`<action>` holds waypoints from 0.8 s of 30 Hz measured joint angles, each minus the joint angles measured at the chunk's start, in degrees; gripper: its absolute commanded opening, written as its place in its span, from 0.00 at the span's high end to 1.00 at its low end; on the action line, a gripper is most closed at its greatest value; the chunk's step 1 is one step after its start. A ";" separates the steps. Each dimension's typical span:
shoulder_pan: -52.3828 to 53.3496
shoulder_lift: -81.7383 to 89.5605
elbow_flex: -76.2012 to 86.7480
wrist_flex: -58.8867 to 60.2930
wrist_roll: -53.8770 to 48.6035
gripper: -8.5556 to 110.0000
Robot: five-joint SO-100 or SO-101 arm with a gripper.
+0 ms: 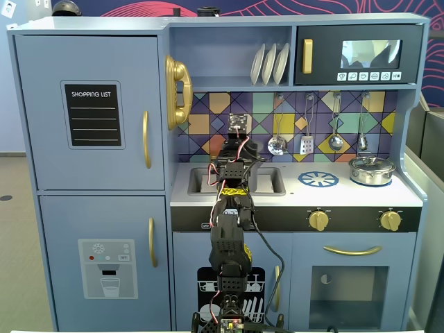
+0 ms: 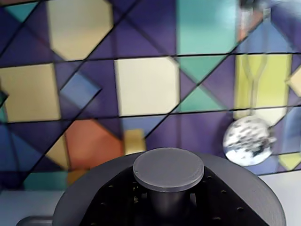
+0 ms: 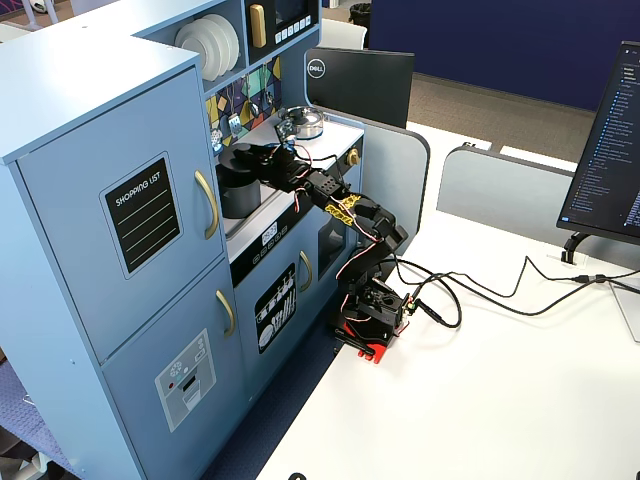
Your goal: Pick up the lid from the counter and put it on the gray recipient
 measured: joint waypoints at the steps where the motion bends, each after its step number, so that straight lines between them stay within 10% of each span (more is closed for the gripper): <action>1: -0.26 -0.44 0.00 -0.35 -0.09 0.93; 24: -1.23 -5.27 2.20 -4.22 -0.62 0.93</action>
